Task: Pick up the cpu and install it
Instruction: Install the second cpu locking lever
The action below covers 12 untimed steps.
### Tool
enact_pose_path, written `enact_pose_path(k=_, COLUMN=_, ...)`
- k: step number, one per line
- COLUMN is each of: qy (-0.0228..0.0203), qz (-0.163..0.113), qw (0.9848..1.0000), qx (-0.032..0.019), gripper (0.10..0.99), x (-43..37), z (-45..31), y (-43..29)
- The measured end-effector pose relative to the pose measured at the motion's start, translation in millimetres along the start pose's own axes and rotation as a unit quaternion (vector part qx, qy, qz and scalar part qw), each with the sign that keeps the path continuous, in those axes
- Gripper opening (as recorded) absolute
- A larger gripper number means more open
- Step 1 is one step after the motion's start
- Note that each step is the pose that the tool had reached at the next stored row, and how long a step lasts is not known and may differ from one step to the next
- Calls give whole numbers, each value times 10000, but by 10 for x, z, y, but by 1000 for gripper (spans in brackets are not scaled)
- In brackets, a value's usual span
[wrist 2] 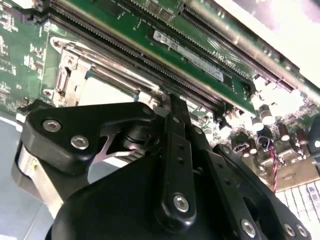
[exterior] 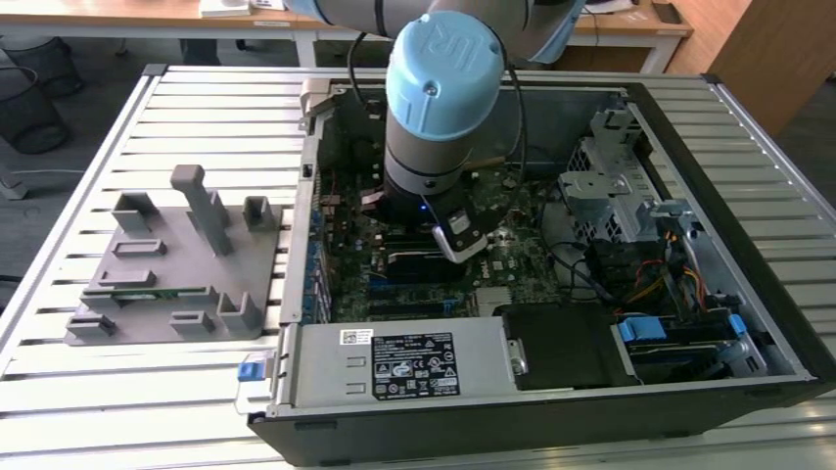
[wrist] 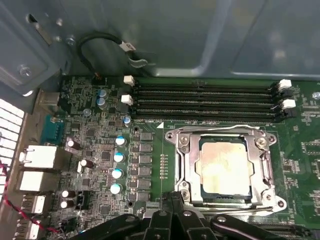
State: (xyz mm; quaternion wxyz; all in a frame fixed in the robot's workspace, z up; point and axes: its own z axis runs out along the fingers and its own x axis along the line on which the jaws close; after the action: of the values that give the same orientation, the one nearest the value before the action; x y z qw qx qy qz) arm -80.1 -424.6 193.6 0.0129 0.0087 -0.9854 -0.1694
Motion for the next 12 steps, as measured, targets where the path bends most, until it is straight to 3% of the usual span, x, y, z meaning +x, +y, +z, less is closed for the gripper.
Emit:
enact_pose_path(k=1, qy=0, qz=1, qw=10000, qx=2, gripper=106, x=4, z=-150, y=52)
enact_pose_path(k=2, qy=0, qz=1, qw=10000, qx=0, gripper=106, x=5, z=-184, y=64)
enact_pose_path(k=5, qy=1, qz=1, qw=10000, qx=-7, gripper=106, x=7, z=-237, y=83)
enact_pose_path(k=8, qy=0, qz=-1, qw=10000, qx=-53, gripper=106, x=7, z=-294, y=103)
enact_pose_path(k=12, qy=-1, qz=-2, qw=10000, qx=-76, gripper=106, x=7, z=-307, y=108)
